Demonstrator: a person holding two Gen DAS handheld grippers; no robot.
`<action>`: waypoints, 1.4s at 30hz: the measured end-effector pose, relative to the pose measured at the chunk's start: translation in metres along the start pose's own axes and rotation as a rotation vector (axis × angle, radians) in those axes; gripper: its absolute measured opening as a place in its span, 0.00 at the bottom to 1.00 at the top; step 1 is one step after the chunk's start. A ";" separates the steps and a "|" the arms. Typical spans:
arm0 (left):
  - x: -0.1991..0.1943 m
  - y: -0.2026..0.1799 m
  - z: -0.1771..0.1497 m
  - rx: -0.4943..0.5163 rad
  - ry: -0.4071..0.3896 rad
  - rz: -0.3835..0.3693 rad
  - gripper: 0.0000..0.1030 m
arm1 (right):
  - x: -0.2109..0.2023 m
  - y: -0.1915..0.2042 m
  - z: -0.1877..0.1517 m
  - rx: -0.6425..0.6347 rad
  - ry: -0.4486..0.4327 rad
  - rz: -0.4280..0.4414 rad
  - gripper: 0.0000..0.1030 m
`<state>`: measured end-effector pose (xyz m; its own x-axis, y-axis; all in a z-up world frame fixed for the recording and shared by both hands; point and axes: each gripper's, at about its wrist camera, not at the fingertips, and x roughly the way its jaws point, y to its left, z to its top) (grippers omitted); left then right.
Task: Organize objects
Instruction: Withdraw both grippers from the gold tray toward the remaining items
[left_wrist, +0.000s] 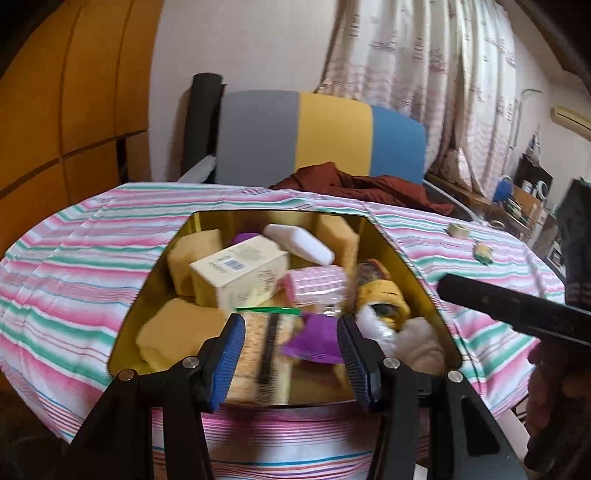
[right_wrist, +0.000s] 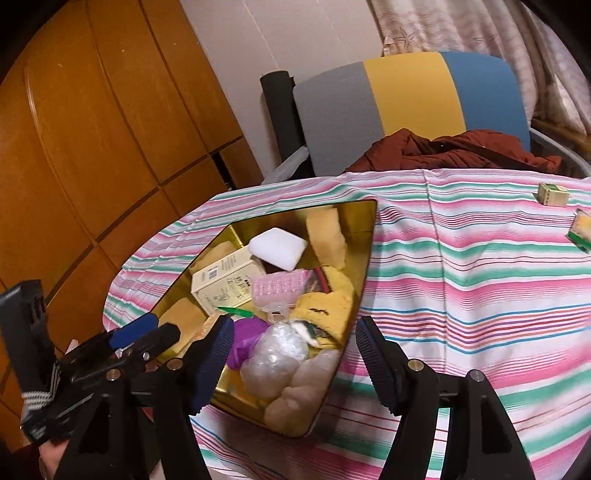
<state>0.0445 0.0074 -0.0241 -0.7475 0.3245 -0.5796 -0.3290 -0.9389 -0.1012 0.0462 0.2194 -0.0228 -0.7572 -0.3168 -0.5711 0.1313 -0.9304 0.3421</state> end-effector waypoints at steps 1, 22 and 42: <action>-0.001 -0.004 0.000 0.010 -0.003 -0.010 0.51 | -0.001 -0.002 0.001 0.002 -0.003 -0.008 0.67; 0.010 -0.089 0.003 0.080 0.060 -0.206 0.51 | -0.024 -0.120 0.018 0.177 0.024 -0.339 0.70; 0.047 -0.186 0.020 0.206 0.132 -0.356 0.51 | -0.045 -0.213 0.016 0.292 0.009 -0.503 0.78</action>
<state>0.0597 0.1997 -0.0165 -0.4906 0.5938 -0.6377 -0.6712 -0.7242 -0.1580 0.0423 0.4346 -0.0574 -0.6753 0.1482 -0.7225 -0.4262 -0.8779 0.2183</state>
